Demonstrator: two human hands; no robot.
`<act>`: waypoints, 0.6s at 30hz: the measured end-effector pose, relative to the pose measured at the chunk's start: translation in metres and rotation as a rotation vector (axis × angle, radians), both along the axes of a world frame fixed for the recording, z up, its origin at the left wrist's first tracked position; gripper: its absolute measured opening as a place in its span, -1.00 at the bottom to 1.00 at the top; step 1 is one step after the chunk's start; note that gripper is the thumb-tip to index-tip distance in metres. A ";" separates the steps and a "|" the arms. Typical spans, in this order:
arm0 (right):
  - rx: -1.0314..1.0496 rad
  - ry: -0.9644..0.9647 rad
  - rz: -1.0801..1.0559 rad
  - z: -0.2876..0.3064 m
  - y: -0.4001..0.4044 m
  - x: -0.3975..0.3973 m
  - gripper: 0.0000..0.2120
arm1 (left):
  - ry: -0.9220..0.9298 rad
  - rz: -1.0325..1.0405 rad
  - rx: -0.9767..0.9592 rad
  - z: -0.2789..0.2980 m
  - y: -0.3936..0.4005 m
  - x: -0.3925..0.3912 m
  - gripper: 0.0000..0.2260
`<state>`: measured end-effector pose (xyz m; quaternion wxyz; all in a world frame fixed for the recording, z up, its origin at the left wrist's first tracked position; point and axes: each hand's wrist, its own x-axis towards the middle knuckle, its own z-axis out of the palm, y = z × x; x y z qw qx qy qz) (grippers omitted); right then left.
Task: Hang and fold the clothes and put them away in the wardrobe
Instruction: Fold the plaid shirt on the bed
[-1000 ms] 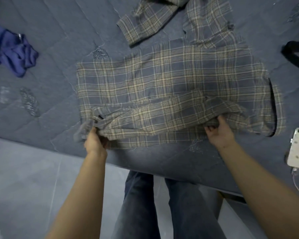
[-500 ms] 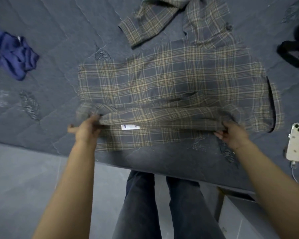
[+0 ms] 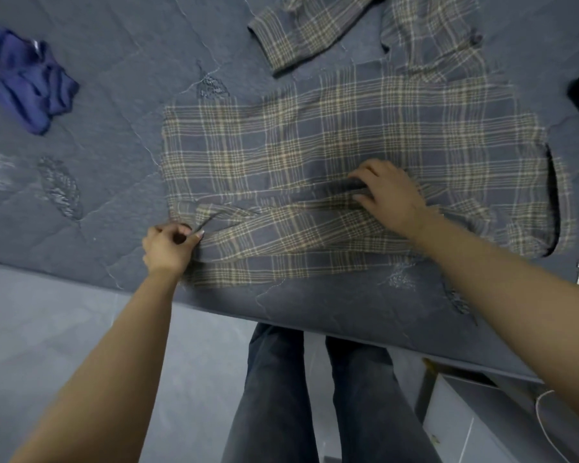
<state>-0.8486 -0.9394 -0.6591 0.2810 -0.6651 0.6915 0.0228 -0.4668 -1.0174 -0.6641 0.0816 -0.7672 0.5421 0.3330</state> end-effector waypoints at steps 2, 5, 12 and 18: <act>0.095 0.075 0.083 -0.013 -0.013 -0.001 -0.70 | 0.202 0.015 -0.087 0.005 0.001 0.006 -0.87; 0.167 0.037 0.126 -0.013 -0.021 -0.003 -0.83 | 0.583 0.221 0.001 0.025 -0.002 0.017 -0.73; -0.084 -0.042 -0.148 0.006 -0.036 -0.023 -0.82 | 0.519 0.198 0.083 0.046 -0.014 0.047 -0.62; 0.066 0.053 -0.113 -0.004 -0.055 -0.006 -0.74 | 0.426 0.301 0.138 0.043 -0.018 0.038 -0.66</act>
